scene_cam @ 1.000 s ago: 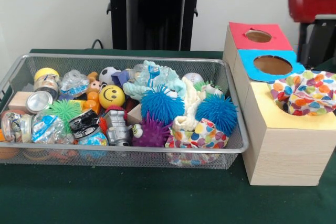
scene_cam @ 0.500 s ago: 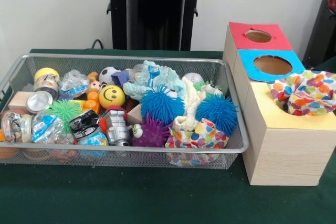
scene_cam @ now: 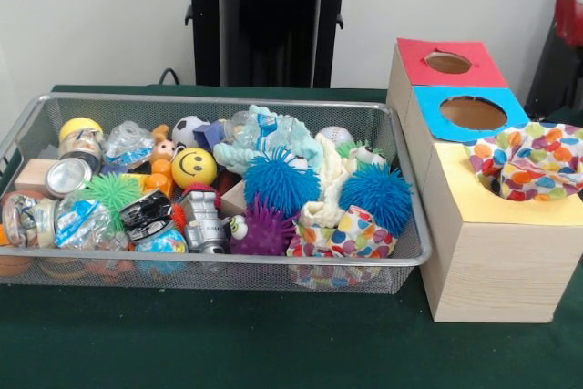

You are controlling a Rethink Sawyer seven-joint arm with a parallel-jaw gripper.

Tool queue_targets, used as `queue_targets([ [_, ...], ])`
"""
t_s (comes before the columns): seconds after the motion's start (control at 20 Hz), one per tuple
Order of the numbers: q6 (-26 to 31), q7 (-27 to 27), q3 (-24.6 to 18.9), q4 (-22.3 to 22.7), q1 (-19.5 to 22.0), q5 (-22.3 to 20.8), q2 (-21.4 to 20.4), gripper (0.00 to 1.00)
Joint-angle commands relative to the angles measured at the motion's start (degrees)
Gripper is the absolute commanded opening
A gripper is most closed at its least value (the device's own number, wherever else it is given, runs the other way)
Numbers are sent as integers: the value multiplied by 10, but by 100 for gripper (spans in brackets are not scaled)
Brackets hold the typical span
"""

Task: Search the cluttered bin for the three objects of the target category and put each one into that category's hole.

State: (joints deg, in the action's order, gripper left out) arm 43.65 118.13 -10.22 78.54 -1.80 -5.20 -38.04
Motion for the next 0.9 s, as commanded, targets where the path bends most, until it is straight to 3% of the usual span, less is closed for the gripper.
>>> queue_targets([
  [0.05, -53, 26, 6, 45, 31, -33, 70, 100],
  [0.5, -99, 21, 3, 13, 37, -52, 129, 100],
  [0.9, -71, 20, 6, 4, 30, -45, 115, 100],
])
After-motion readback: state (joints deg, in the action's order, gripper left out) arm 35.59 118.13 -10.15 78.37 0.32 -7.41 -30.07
